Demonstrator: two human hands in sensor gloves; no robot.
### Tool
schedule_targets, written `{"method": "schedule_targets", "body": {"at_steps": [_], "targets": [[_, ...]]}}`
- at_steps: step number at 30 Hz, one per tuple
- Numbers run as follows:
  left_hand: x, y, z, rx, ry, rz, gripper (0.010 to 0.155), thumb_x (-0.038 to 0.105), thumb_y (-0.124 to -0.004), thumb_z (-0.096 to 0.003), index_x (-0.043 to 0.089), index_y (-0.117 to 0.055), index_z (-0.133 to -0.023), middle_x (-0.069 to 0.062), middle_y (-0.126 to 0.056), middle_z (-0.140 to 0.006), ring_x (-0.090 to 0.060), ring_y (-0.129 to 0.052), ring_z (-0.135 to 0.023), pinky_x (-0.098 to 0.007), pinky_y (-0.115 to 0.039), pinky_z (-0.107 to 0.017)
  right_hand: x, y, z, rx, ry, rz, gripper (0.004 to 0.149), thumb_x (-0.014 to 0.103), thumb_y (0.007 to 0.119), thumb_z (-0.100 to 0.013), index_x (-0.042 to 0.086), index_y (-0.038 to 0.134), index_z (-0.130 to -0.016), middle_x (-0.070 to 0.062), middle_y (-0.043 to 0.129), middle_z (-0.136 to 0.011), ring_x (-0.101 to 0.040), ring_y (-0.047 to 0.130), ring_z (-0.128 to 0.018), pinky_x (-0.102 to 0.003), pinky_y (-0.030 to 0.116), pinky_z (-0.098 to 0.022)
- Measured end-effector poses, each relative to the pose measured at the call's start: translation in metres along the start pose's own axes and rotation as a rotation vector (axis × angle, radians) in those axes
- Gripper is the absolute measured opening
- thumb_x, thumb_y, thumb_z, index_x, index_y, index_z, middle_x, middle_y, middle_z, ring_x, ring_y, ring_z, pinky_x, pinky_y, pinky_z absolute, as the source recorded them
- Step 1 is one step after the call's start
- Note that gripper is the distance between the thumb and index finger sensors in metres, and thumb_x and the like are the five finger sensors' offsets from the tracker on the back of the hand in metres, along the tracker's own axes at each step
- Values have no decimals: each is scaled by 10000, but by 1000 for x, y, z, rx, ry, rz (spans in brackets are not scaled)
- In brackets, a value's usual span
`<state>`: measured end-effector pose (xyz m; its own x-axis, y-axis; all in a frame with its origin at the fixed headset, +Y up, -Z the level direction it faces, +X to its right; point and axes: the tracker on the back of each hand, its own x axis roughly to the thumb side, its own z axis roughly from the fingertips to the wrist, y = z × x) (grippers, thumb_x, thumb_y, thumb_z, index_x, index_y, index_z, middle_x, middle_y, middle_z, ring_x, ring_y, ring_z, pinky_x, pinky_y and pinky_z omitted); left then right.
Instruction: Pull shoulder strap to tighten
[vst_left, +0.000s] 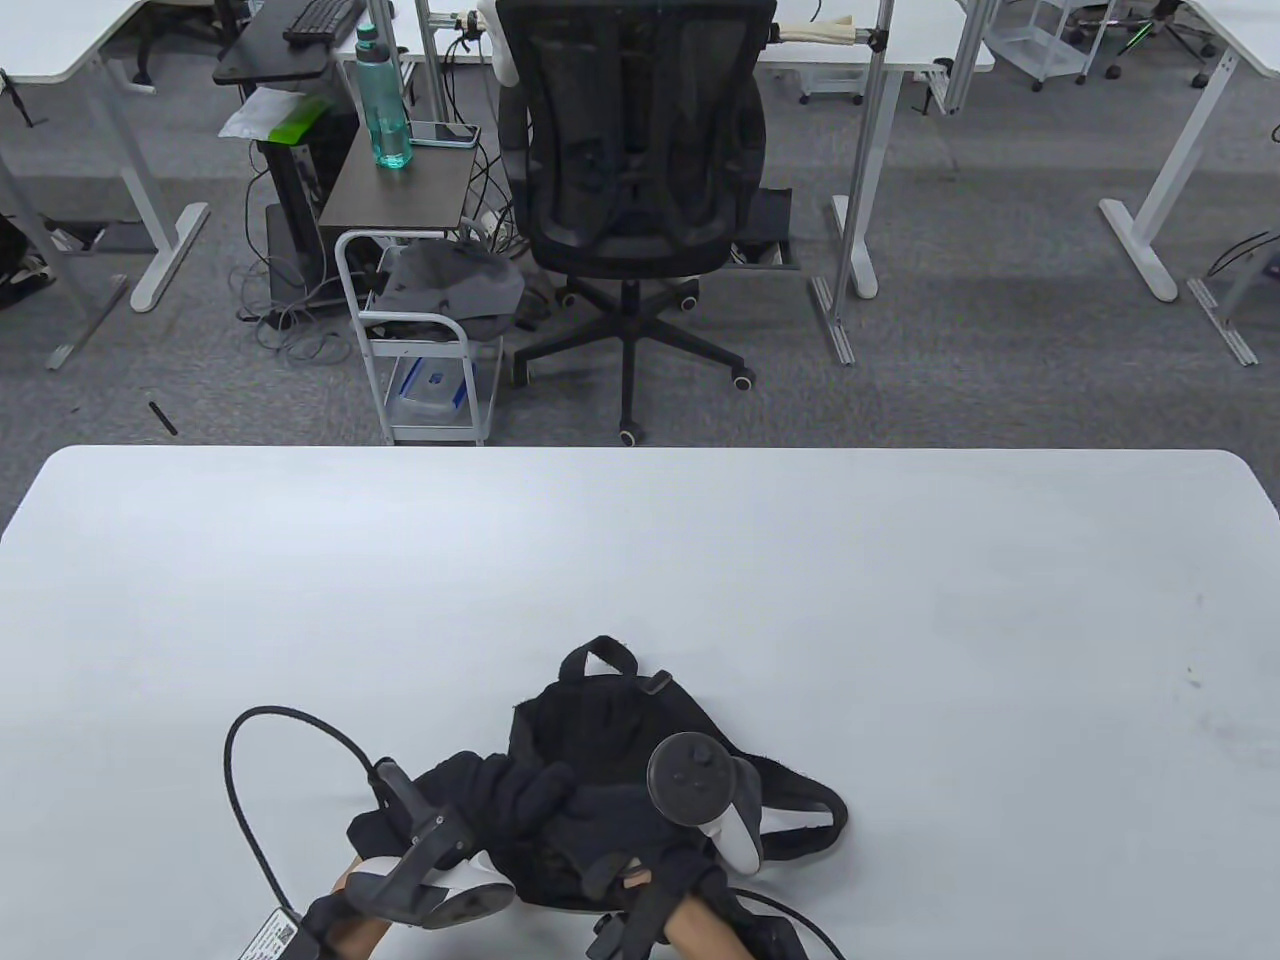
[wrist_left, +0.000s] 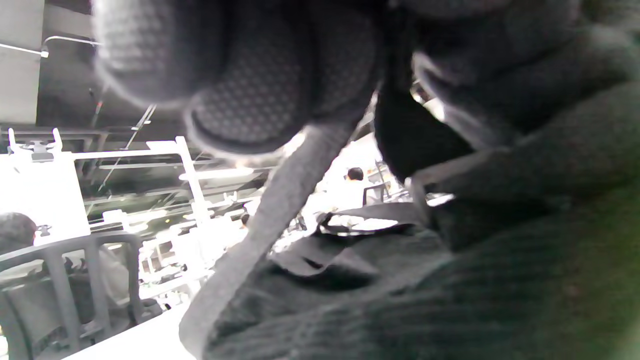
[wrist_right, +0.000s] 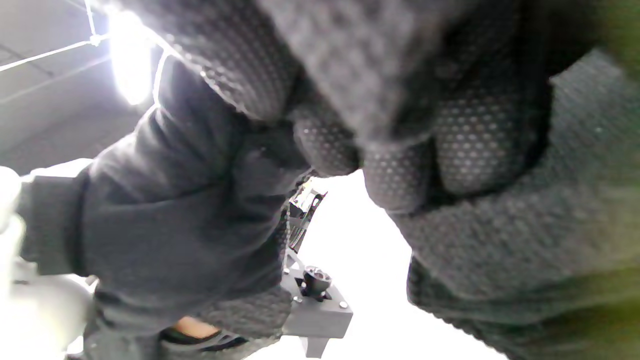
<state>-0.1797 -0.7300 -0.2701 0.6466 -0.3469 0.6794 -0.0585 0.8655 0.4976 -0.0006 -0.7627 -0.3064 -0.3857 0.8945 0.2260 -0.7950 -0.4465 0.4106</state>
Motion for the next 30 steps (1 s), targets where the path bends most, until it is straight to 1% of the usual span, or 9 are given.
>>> {"method": "schedule_targets", "body": {"at_steps": [6,11,13,16,18,19,22,25,30], "targets": [[-14,-9,1,-16,21,31,646,447,-568,-303,423,-556,-949,107,-991,-574,-138,-1043,-447,-305,-898,-347,4,2,-1,-4,-1,-3,396,317,823,-449,-4,1026,-563,-189,1102,-446,-373,1061,-326,-577,755,-494],[-41,-15,8,-71,120,27,644,451,-568,-307,435,-556,-951,114,-987,-570,-132,-1042,-449,-301,-898,-350,4,2,0,9,-5,-2,393,318,829,-447,0,1032,-556,-186,1105,-438,-369,1063,-318,-570,762,-489],[-43,-17,11,-80,140,46,644,446,-580,-309,420,-565,-952,102,-991,-573,-145,-1042,-452,-310,-897,-351,4,4,-1,22,-3,6,392,322,828,-448,6,1031,-561,-183,1105,-444,-368,1063,-324,-570,762,-489],[-33,-12,8,-78,121,-30,641,430,-601,-318,333,-587,-951,113,-992,-573,-130,-1048,-449,-297,-906,-345,1,3,0,11,9,16,398,328,836,-445,14,1008,-619,-203,1082,-526,-398,1046,-396,-592,742,-497],[-27,-9,6,-64,92,-42,641,434,-604,-323,310,-583,-952,117,-992,-576,-123,-1051,-446,-289,-909,-343,-1,0,1,1,15,5,485,364,843,-443,-15,948,-727,-245,1022,-651,-443,1004,-506,-620,708,-515],[-23,-7,4,-48,82,-22,640,435,-607,-323,305,-587,-949,113,-993,-576,-126,-1051,-446,-291,-908,-343,-2,-1,2,-18,14,1,517,389,839,-446,-21,932,-748,-254,1004,-677,-451,991,-528,-626,700,-519],[-10,0,0,-5,43,22,639,436,-611,-326,290,-584,-947,104,-994,-576,-135,-1050,-445,-298,-906,-342,-3,-3,1,-29,16,-32,531,431,808,-459,-8,946,-724,-238,1021,-649,-433,1005,-504,-614,715,-512],[-1,3,-2,19,9,12,641,438,-605,-320,287,-591,-942,105,-998,-562,-132,-1054,-431,-297,-909,-333,-1,0,2,-25,2,-31,434,367,810,-459,8,991,-623,-200,1072,-529,-387,1045,-395,-580,765,-478],[-14,-10,2,-21,12,38,647,455,-567,-306,400,-549,-950,106,-996,-562,-138,-1048,-436,-303,-902,-336,5,5,1,-14,-13,34,403,333,817,-453,6,1022,-566,-179,1099,-445,-356,1064,-315,-553,802,-450]]}}
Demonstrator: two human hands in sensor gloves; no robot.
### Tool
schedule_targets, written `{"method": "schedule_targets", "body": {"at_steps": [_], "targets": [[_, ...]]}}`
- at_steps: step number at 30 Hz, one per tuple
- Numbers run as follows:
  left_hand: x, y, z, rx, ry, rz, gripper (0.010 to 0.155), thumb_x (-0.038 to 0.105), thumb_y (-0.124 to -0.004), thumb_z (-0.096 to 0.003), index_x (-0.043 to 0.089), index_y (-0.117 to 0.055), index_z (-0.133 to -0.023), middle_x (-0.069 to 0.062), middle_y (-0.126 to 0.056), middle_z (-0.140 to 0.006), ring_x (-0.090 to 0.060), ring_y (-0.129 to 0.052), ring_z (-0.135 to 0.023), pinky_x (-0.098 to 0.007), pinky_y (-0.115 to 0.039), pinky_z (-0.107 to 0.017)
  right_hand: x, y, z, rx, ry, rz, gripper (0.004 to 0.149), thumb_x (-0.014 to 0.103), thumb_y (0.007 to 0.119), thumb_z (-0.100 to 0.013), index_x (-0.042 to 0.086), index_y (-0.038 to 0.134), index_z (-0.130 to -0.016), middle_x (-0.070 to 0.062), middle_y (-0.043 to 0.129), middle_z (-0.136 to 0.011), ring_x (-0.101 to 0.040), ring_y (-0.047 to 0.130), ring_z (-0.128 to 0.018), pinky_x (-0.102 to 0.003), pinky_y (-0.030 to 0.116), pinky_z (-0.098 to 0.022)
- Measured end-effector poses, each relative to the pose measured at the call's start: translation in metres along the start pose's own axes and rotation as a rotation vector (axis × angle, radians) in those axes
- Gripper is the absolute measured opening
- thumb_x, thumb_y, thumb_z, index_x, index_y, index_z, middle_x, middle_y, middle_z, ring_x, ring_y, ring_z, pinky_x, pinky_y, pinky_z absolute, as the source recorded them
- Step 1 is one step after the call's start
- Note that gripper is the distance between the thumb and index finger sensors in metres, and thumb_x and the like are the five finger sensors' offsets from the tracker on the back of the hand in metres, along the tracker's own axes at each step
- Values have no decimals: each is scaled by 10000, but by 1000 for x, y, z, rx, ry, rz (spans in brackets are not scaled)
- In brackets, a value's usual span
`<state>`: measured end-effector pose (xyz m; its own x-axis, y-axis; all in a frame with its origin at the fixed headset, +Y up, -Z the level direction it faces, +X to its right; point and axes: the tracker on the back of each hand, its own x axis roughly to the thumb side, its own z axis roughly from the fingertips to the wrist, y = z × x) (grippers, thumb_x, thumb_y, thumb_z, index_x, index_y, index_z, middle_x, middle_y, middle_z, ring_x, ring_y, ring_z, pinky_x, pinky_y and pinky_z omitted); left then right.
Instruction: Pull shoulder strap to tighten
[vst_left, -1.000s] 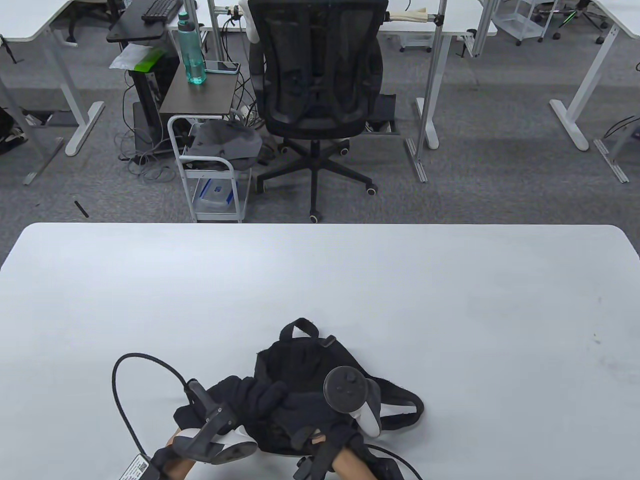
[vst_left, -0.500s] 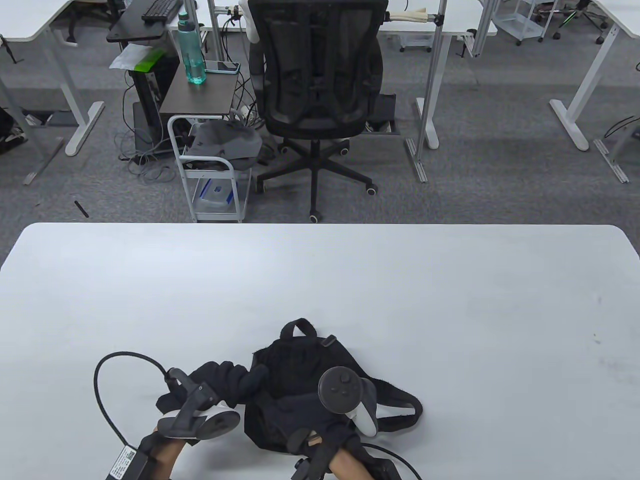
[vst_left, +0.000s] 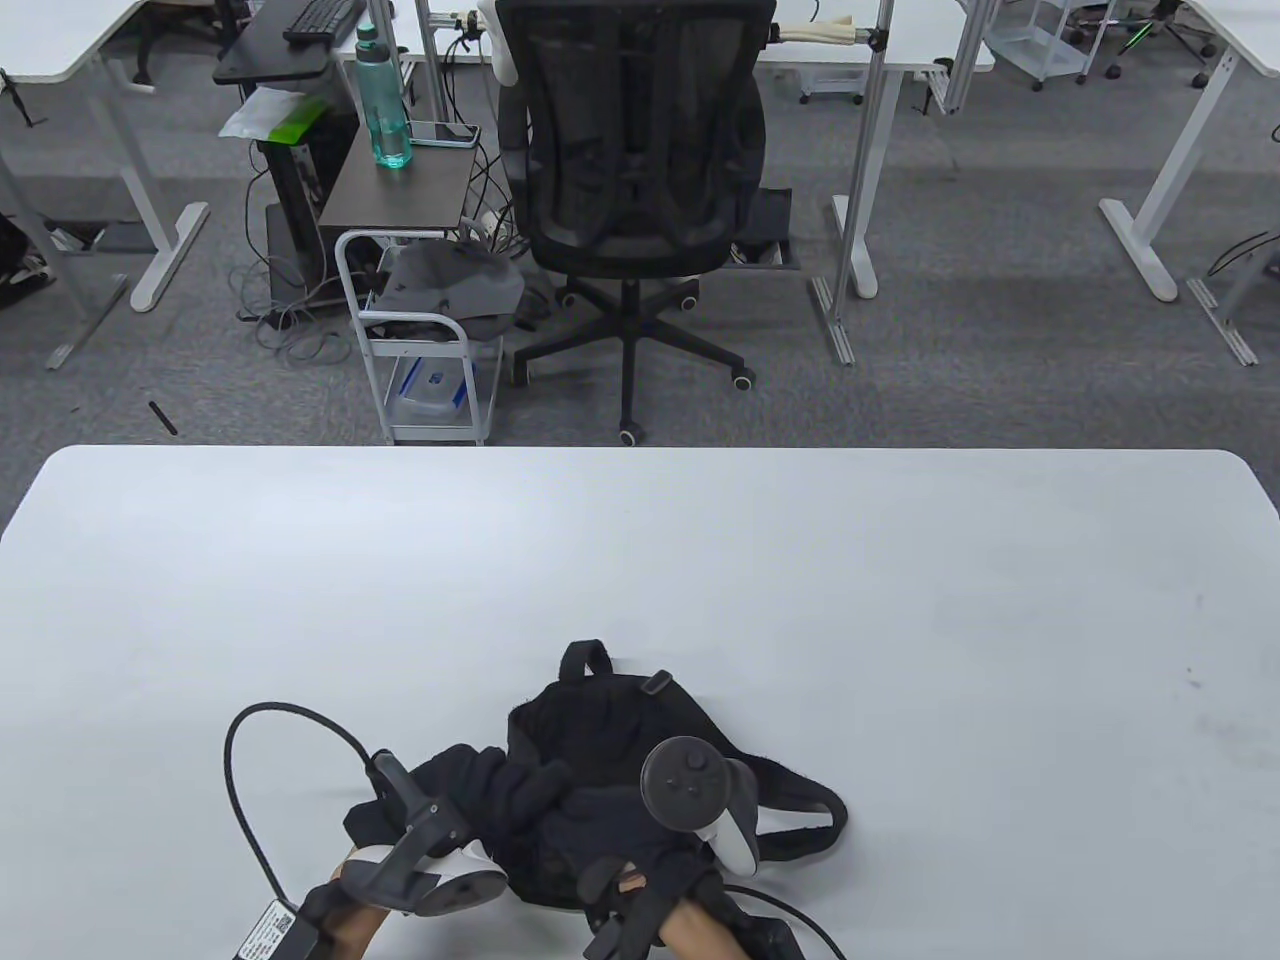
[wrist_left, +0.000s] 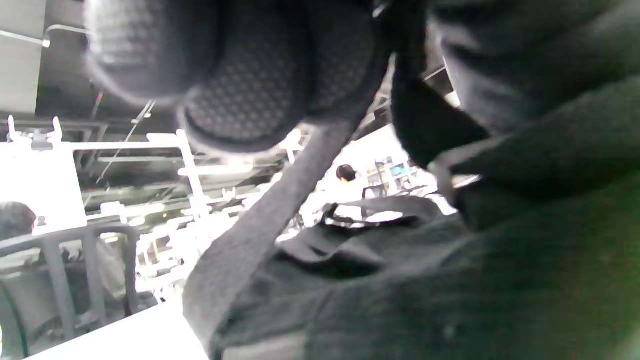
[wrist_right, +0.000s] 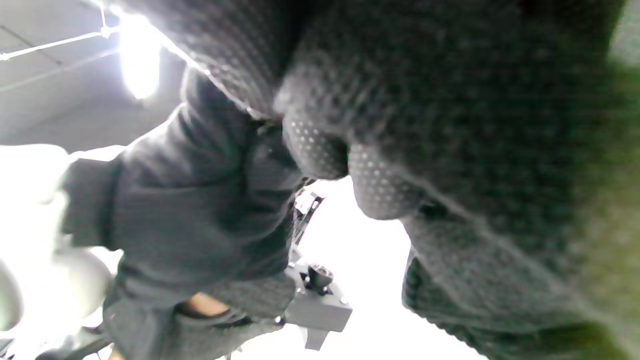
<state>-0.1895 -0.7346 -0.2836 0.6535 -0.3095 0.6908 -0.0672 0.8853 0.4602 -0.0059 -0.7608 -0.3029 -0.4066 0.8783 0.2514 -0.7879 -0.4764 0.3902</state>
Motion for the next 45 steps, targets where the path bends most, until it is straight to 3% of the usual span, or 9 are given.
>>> {"method": "schedule_targets", "body": {"at_steps": [5,8,11,14,20,28,34,39,45], "targets": [[-25,-8,6,-47,103,7,644,453,-568,-305,434,-554,-948,105,-994,-567,-140,-1045,-442,-304,-899,-344,2,-1,1,21,-1,12,397,323,825,-448,-1,1034,-545,-184,1106,-418,-359,1065,-293,-553,805,-442],[-23,-6,6,-59,120,12,643,443,-588,-310,401,-567,-951,94,-997,-568,-152,-1045,-445,-314,-897,-345,1,1,-1,32,0,14,395,328,829,-448,6,1032,-554,-186,1104,-432,-361,1064,-303,-555,801,-446],[-12,1,3,-38,79,-85,637,436,-602,-321,318,-584,-947,117,-994,-566,-124,-1052,-439,-291,-909,-338,-2,0,2,18,17,16,411,331,837,-447,4,1003,-631,-220,1074,-537,-406,1041,-398,-592,757,-480],[-1,8,0,0,46,-46,639,437,-608,-324,297,-583,-947,110,-996,-568,-131,-1052,-439,-295,-908,-338,-5,-3,2,-10,30,15,530,391,836,-448,-37,926,-748,-268,1000,-666,-453,993,-510,-625,706,-511],[16,15,-3,38,-11,-59,642,442,-599,-322,285,-583,-944,115,-997,-566,-124,-1055,-433,-288,-912,-333,-3,-5,4,-45,9,-42,424,355,824,-453,8,999,-622,-207,1076,-523,-389,1047,-386,-580,771,-471],[-7,0,0,-8,49,-9,647,445,-565,-304,395,-551,-949,111,-987,-580,-133,-1044,-452,-299,-901,-350,4,-1,2,-29,-10,13,402,329,823,-449,2,1032,-553,-181,1105,-426,-353,1067,-296,-548,810,-442],[-19,-2,4,-42,115,8,644,439,-586,-313,369,-563,-953,101,-989,-585,-144,-1043,-457,-306,-899,-353,1,0,1,2,-2,8,398,333,829,-450,9,1030,-564,-185,1103,-441,-361,1064,-310,-555,801,-446],[-3,8,1,0,55,-39,640,439,-608,-324,297,-578,-947,110,-993,-579,-128,-1051,-446,-292,-908,-343,-6,-3,2,-17,31,-4,535,391,835,-447,-37,921,-755,-269,995,-674,-451,991,-518,-625,707,-512],[15,14,-4,29,0,-32,642,442,-600,-322,284,-579,-944,111,-995,-574,-128,-1053,-443,-292,-910,-340,-4,-4,4,-45,7,-43,430,348,818,-452,-3,982,-639,-212,1065,-536,-391,1042,-396,-583,769,-471]]}}
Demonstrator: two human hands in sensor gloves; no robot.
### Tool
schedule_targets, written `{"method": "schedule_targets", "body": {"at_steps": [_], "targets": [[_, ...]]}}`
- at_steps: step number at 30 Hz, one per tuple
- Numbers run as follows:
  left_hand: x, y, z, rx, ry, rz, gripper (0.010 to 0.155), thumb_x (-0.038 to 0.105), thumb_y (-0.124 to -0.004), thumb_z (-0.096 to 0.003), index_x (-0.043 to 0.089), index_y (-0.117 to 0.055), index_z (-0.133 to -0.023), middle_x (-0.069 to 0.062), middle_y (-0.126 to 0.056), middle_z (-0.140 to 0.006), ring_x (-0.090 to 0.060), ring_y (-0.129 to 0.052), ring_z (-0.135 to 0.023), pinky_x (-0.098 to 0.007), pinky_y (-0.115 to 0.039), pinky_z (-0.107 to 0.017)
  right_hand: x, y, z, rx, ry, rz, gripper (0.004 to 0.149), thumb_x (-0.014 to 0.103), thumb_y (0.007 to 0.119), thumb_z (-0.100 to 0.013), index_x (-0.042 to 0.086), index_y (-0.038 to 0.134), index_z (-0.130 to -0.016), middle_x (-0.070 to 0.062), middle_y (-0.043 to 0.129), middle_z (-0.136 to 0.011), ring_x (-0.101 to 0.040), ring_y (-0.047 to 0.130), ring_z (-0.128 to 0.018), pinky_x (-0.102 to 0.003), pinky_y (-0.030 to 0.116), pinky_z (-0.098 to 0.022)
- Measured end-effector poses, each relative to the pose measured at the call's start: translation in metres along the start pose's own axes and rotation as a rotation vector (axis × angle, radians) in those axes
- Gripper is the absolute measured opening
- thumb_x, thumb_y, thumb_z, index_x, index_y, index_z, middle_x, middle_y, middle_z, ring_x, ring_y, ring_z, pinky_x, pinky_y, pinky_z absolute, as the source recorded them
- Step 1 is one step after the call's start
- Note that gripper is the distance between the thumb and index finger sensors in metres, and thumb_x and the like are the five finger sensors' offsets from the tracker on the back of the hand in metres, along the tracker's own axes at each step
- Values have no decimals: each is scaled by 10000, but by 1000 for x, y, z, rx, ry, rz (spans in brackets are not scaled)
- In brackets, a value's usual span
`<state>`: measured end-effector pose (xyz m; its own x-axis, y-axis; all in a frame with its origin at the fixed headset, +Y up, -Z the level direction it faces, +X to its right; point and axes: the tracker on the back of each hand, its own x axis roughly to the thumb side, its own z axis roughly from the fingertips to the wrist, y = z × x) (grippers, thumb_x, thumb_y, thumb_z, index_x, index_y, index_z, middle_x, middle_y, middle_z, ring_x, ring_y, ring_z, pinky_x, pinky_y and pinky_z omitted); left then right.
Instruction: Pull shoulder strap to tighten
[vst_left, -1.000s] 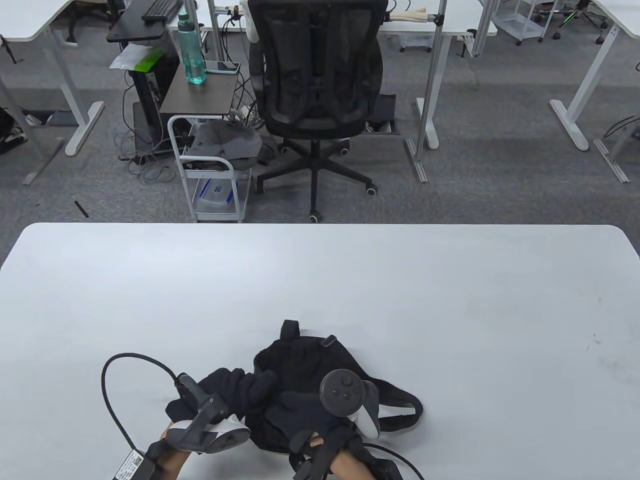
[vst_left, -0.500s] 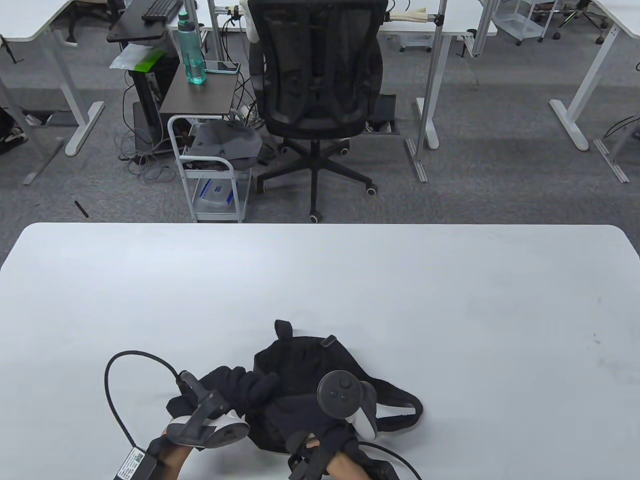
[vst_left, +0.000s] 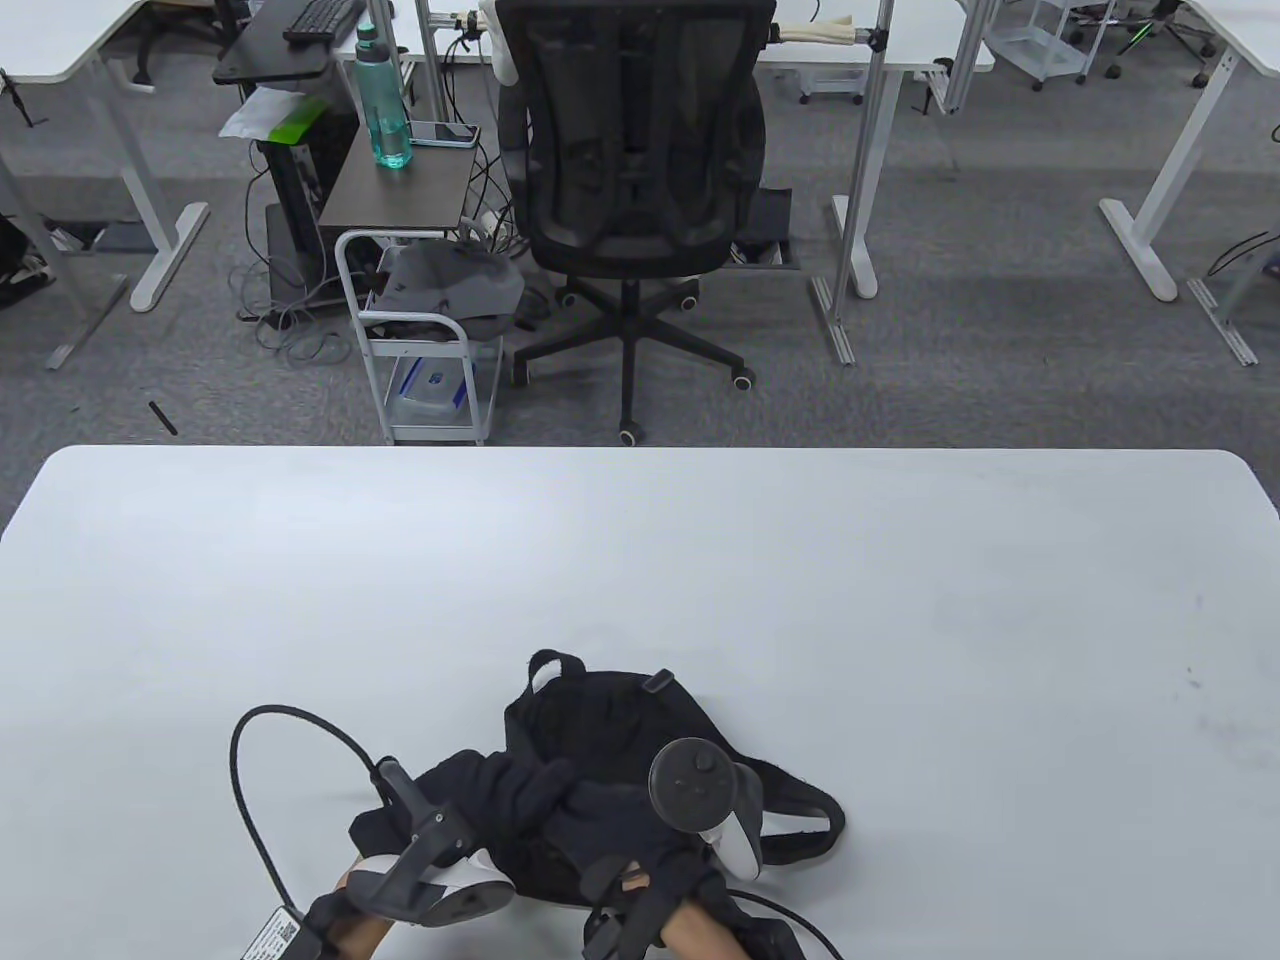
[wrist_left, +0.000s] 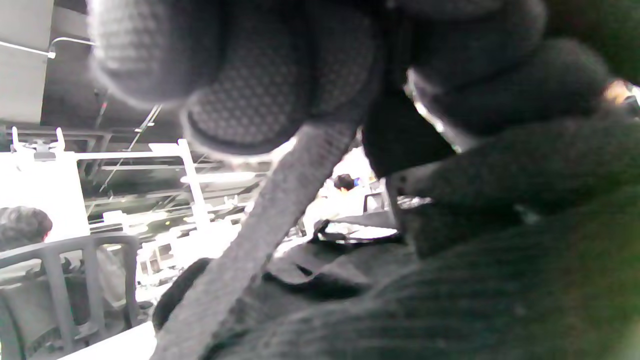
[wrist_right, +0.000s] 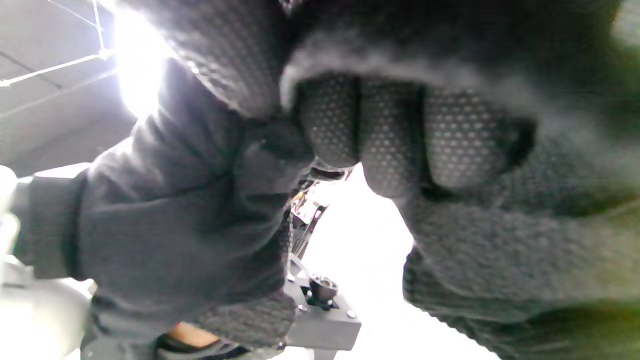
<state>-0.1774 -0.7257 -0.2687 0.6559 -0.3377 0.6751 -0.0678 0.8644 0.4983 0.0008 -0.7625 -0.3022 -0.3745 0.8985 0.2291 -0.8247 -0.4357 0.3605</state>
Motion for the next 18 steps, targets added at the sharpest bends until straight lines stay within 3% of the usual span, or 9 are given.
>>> {"method": "schedule_targets", "body": {"at_steps": [8,14,16,18], "targets": [[-18,-16,1,-59,37,50,651,451,-557,-306,387,-539,-954,109,-983,-594,-136,-1041,-466,-301,-898,-359,6,3,-2,11,-12,63,404,318,818,-448,-9,1020,-571,-189,1096,-441,-354,1064,-307,-551,809,-442],[-37,-21,6,-91,121,78,649,449,-570,-309,396,-544,-955,100,-984,-599,-147,-1038,-472,-308,-895,-363,4,3,-3,31,-4,52,401,317,825,-447,-10,1026,-564,-188,1100,-432,-356,1065,-298,-551,808,-439],[-31,-17,6,-88,111,42,646,439,-587,-315,355,-555,-954,105,-983,-599,-143,-1039,-472,-306,-897,-363,2,4,-3,47,10,58,396,321,826,-447,3,1016,-585,-193,1093,-466,-368,1061,-330,-562,795,-451],[-24,-12,5,-56,86,-21,640,436,-601,-323,306,-557,-949,113,-985,-596,-129,-1046,-464,-292,-905,-357,-1,3,-2,38,38,67,426,317,839,-444,-10,969,-683,-236,1045,-594,-422,1026,-444,-605,745,-486]]}}
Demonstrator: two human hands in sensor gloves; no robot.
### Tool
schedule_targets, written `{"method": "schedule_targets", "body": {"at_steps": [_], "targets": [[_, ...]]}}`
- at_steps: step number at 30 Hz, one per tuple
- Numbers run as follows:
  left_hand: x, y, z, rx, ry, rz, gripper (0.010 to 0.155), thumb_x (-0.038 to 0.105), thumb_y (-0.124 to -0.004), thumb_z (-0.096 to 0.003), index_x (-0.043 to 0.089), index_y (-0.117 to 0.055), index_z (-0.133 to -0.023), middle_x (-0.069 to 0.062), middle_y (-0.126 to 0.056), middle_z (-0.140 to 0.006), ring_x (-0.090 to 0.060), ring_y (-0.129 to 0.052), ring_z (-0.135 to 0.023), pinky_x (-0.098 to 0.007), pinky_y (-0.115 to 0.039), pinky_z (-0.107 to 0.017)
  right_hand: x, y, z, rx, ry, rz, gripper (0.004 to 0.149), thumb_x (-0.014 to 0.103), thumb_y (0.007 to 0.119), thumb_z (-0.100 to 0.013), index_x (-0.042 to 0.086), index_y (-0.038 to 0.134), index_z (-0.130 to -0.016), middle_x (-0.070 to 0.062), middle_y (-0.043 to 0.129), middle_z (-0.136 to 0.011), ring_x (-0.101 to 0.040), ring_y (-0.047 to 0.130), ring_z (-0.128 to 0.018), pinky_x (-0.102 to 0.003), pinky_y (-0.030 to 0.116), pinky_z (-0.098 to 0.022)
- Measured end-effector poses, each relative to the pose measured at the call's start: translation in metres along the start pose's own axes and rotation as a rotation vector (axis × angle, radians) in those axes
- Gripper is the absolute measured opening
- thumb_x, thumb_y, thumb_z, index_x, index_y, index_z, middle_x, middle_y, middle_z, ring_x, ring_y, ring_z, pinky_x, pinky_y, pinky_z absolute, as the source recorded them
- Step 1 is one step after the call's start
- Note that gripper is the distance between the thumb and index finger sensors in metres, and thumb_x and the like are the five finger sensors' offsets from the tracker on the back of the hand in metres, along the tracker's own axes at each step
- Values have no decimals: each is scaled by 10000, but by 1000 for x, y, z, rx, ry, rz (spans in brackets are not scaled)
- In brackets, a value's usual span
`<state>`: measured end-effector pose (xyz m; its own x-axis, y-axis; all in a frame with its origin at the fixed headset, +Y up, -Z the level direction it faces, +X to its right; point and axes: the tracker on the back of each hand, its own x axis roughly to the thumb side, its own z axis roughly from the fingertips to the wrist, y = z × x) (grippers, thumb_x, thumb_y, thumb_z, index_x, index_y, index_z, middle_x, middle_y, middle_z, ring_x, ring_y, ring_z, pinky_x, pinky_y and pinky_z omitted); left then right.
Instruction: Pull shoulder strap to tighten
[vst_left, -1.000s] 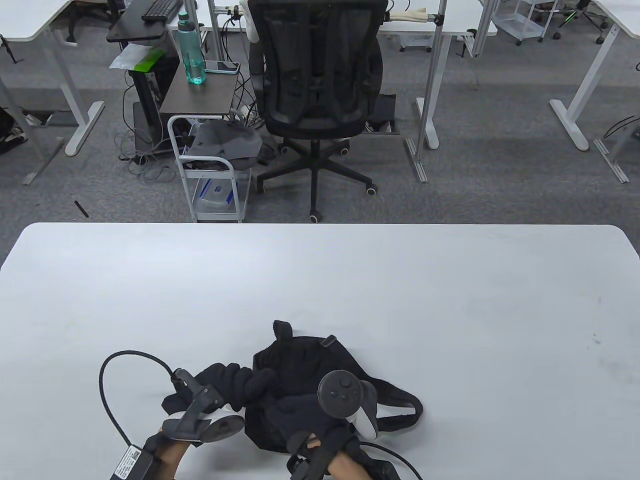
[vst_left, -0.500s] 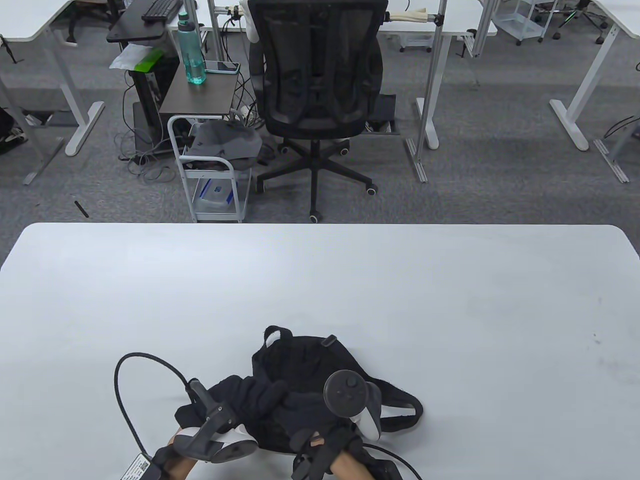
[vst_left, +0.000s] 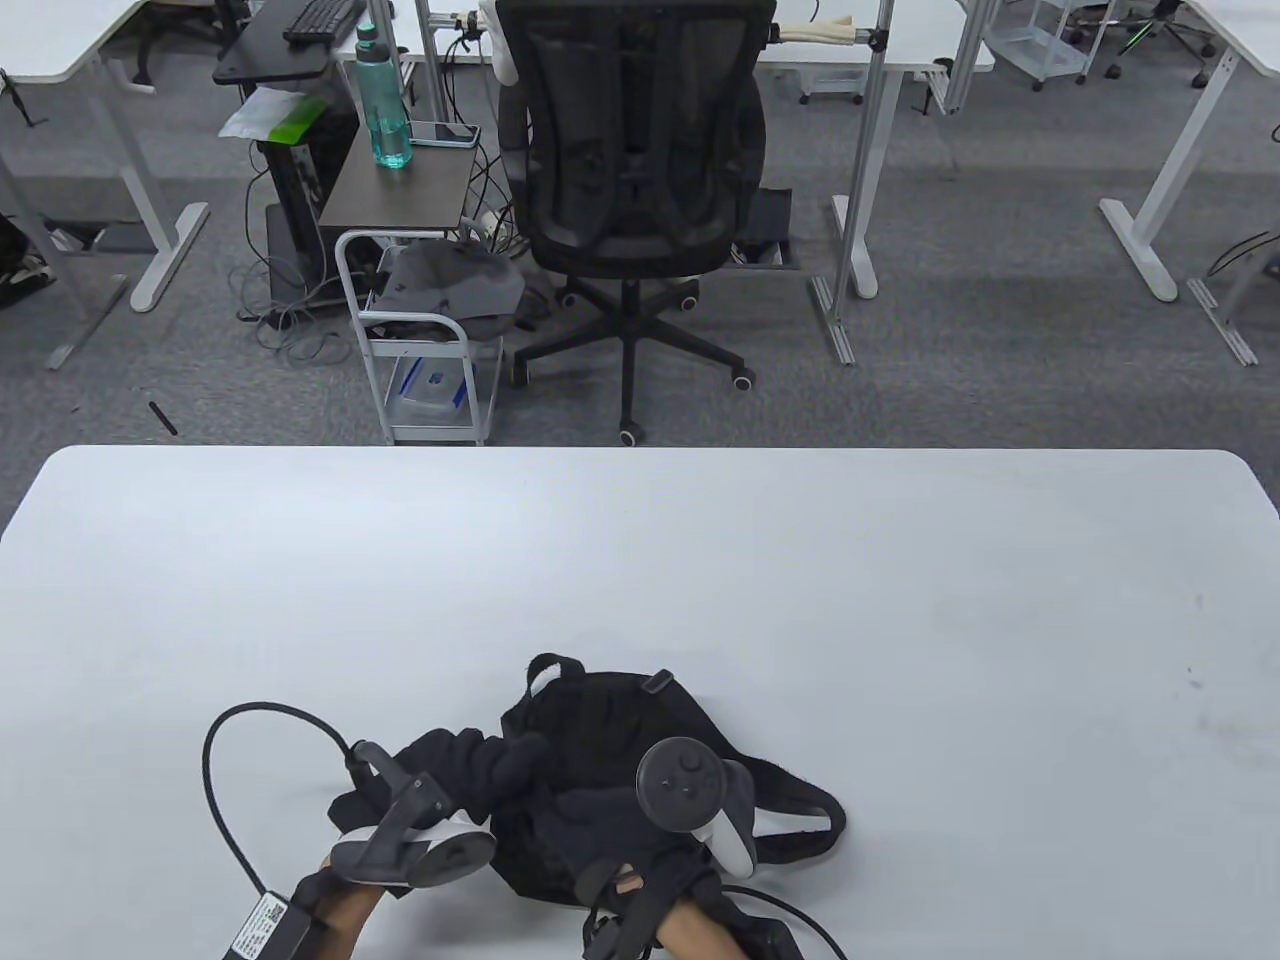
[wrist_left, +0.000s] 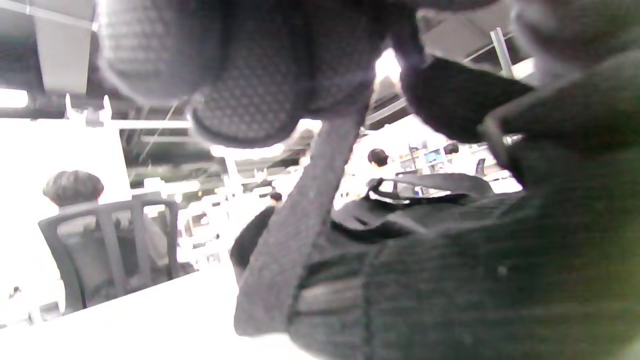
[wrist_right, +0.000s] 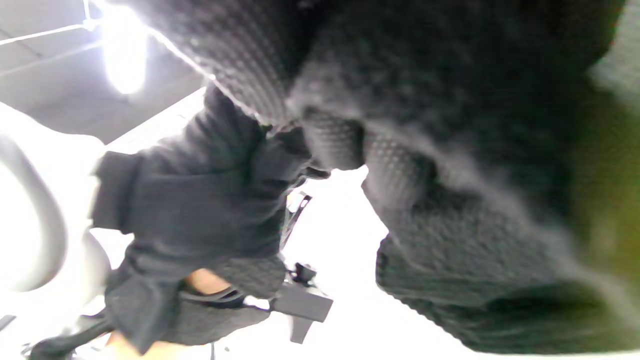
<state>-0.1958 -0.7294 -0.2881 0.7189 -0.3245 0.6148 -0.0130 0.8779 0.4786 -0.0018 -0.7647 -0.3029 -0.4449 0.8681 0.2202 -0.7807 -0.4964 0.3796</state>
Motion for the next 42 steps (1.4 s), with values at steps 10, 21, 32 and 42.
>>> {"method": "schedule_targets", "body": {"at_steps": [10,21,32,42], "targets": [[19,6,-4,19,-64,90,646,443,-582,-316,304,-569,-947,108,-989,-591,-136,-1048,-457,-298,-906,-350,1,-2,1,-62,-34,-42,419,338,821,-450,-8,1007,-593,-194,1087,-474,-365,1060,-332,-559,801,-446],[-20,-14,1,-76,68,101,648,452,-572,-308,405,-546,-954,107,-982,-604,-140,-1038,-477,-303,-897,-367,4,1,-1,-12,-34,-1,404,324,825,-447,-8,1035,-546,-189,1104,-416,-356,1067,-279,-548,815,-431],[19,14,-5,55,-26,116,641,448,-605,-326,296,-577,-948,111,-991,-593,-122,-1053,-459,-286,-913,-350,-2,-3,1,-43,-26,-93,520,441,794,-461,11,945,-711,-214,1032,-619,-390,1029,-463,-582,758,-490],[0,0,-5,2,28,201,648,453,-580,-303,388,-579,-948,107,-987,-605,-138,-1044,-476,-302,-901,-366,8,-3,2,-93,-63,-33,420,333,815,-451,-15,1025,-558,-190,1099,-422,-354,1063,-282,-550,814,-431]]}}
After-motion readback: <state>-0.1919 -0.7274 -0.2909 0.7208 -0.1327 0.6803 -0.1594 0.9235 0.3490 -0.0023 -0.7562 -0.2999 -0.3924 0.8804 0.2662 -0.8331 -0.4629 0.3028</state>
